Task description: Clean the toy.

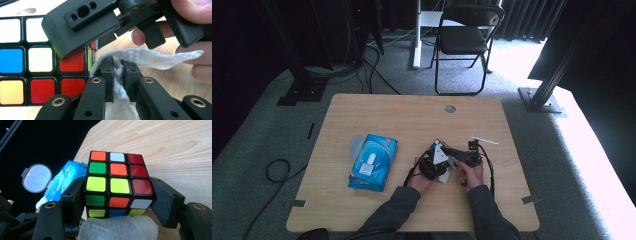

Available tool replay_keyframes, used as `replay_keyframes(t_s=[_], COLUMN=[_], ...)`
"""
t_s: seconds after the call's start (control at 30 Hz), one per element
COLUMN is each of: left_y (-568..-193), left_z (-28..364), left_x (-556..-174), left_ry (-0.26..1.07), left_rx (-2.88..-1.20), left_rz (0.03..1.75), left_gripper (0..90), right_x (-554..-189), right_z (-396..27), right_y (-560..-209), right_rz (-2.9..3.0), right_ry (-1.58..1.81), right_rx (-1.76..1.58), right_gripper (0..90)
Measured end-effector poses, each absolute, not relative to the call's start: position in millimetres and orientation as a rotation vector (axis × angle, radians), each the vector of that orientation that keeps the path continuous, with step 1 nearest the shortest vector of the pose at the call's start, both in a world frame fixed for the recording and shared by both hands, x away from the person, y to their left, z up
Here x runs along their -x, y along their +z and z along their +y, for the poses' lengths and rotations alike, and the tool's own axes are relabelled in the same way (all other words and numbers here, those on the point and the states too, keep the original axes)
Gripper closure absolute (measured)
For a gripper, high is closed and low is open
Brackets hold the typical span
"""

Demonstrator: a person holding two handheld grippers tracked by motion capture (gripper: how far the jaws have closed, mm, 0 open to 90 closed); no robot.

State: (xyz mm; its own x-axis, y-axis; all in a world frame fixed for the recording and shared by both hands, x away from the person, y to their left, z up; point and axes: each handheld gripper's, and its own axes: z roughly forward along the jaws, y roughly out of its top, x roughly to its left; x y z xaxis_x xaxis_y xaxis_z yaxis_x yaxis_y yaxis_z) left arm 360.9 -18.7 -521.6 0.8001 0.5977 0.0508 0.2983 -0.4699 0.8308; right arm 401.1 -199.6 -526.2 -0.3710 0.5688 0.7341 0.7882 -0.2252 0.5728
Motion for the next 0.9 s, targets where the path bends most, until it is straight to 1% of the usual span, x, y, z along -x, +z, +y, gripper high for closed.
replay_keyframes(t_s=[0.6,0.77,0.9], left_y=[-514.1,-517.1,-523.2], left_z=[-19.2,-19.1,-19.8], left_x=[-356.4,-356.6,-356.2], left_ry=[0.469,0.473,0.476], left_rx=[-2.0,-2.013,-2.055], left_rz=[0.678,0.68,0.682], left_gripper=[81.9,81.8,81.9], right_x=[-401.1,-401.4,-401.7], right_z=[-200.1,-199.1,-199.8], right_y=[-528.3,-528.3,-527.4], right_rz=[-1.791,-1.792,-1.788], right_ry=[-1.637,-1.635,-1.64], right_rx=[1.639,1.642,1.645], right_gripper=[33.9,34.0,33.9])
